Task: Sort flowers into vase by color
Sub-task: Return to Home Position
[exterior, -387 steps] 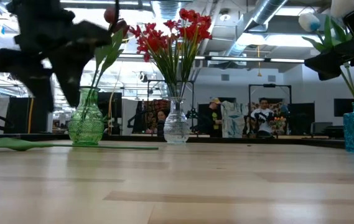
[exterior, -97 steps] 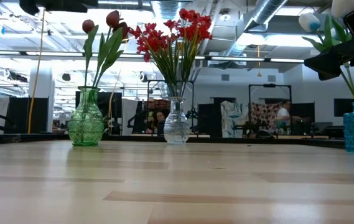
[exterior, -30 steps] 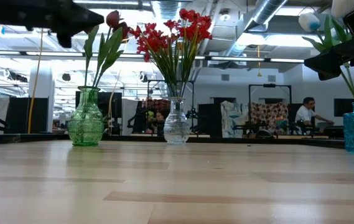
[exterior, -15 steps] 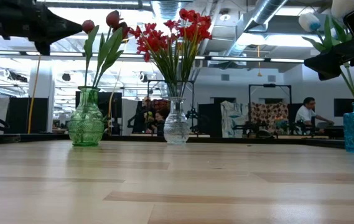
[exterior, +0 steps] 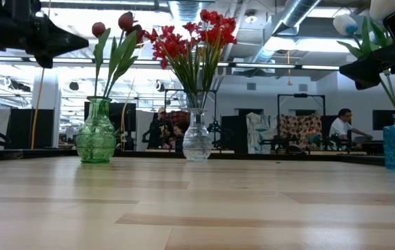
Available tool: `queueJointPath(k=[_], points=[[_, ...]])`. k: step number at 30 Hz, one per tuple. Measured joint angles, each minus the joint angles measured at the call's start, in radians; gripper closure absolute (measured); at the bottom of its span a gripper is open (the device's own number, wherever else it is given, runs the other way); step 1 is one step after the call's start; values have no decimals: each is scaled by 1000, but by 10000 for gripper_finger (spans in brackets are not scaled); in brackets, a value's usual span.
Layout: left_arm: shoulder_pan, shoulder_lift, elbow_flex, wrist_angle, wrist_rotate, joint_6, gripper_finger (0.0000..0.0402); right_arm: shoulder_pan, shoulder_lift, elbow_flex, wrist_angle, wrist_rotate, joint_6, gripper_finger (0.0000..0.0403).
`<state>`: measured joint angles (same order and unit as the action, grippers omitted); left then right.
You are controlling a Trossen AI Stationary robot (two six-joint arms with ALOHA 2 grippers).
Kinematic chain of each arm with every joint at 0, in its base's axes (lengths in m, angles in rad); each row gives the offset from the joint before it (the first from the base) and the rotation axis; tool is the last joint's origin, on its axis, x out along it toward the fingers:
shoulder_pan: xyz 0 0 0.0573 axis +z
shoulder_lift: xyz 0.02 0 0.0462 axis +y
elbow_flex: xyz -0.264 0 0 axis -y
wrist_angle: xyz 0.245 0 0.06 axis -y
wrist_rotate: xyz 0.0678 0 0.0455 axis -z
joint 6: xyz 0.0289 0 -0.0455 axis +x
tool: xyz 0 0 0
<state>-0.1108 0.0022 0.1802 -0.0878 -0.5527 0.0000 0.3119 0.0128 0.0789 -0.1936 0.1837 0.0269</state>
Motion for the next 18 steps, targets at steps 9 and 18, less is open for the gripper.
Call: queueJointPath(k=[9, 18], points=[[0, 1, -59, 60, 154, -21, 401, 0, 0, 0, 0, 0, 0, 85], [0, 1, -161, 266, 371, 80, 401, 0, 0, 0, 0, 0, 0, 85]])
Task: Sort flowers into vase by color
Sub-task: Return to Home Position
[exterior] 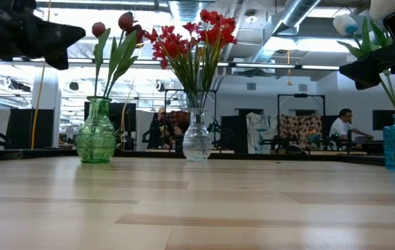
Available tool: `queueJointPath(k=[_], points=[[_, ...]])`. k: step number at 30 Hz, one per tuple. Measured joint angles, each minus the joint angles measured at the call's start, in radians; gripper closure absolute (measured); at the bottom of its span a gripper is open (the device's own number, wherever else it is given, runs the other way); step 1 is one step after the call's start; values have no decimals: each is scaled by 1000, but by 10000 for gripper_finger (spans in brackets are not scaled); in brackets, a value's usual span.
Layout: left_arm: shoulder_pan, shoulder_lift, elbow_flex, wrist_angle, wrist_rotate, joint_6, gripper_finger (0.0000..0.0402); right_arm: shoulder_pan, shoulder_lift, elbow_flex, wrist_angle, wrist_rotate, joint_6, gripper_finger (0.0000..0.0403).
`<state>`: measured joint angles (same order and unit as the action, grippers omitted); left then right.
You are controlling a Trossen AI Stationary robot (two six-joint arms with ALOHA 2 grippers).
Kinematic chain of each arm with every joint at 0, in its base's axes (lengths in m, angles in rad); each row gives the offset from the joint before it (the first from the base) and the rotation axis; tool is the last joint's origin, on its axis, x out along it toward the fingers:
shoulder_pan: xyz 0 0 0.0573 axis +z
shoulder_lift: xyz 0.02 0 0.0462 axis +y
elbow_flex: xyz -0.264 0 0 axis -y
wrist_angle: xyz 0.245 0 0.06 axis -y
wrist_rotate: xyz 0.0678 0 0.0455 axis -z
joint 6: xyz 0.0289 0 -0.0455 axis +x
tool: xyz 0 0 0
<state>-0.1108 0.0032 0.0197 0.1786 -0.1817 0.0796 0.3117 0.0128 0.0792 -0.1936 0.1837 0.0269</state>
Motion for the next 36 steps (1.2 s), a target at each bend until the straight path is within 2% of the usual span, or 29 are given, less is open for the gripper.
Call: queueJointPath(k=[6, 18, 28, 36], points=[[0, 1, -10, -34, 72, -2, 401, 0, 0, 0, 0, 0, 0, 85], [0, 1, -10, -68, 34, 5, 401, 0, 0, 0, 0, 0, 0, 85], [0, 2, -11, -128, 32, -86, 401, 0, 0, 0, 0, 0, 0, 85], [0, 4, -12, -125, 32, -88, 401, 0, 0, 0, 0, 0, 0, 85]])
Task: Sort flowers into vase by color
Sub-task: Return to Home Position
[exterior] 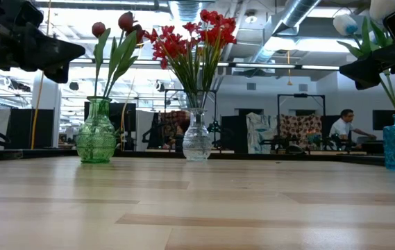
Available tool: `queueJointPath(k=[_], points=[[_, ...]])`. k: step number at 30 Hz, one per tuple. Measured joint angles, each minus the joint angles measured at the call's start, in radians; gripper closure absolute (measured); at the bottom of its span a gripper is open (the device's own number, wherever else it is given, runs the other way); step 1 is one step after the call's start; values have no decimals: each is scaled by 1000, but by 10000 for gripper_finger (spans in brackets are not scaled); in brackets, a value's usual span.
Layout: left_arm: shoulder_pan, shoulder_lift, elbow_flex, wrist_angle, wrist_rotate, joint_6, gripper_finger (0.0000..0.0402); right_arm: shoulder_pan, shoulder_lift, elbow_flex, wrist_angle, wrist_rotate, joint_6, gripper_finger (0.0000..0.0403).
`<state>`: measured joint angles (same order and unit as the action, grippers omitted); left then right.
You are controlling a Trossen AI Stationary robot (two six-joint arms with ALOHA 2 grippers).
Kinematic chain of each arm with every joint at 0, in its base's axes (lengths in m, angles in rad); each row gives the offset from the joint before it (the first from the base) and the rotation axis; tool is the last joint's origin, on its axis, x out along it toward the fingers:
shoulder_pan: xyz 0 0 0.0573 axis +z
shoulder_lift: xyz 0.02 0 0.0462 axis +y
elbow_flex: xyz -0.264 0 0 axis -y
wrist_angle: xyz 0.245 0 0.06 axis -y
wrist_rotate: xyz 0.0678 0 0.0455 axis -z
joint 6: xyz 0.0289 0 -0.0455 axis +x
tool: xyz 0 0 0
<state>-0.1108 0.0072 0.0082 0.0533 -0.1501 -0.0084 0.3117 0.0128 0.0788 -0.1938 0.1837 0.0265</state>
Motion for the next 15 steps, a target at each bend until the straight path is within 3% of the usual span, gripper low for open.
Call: queueJointPath(k=[15], points=[[0, 0, -1, 0, 0, -15, 401, 0, 0, 0, 0, 0, 0, 85]])
